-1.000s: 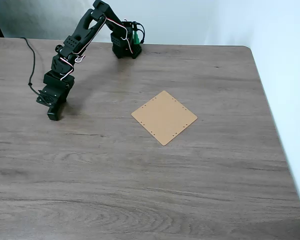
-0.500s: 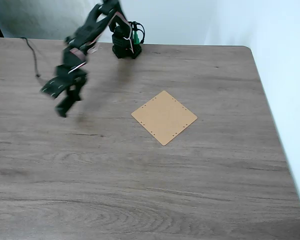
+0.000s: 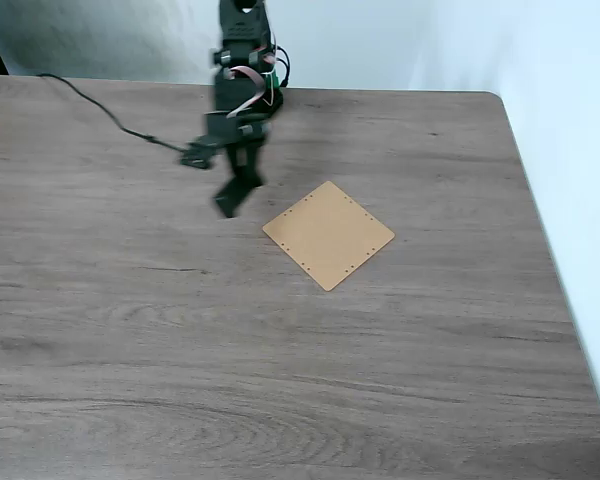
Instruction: Grasp a black block and then place it on the board.
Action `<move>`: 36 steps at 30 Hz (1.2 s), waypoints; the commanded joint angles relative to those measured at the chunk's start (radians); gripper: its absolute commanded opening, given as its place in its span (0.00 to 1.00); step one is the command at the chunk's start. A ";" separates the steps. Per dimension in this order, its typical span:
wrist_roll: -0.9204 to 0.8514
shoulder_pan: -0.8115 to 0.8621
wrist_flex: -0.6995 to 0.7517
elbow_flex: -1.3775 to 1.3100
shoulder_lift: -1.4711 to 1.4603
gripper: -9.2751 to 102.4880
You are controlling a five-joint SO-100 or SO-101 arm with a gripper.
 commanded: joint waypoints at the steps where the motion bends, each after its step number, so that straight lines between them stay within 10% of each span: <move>1: 0.063 -0.081 -0.023 0.015 0.081 0.09; 36: 0.302 -0.298 -0.275 0.120 -0.124 0.09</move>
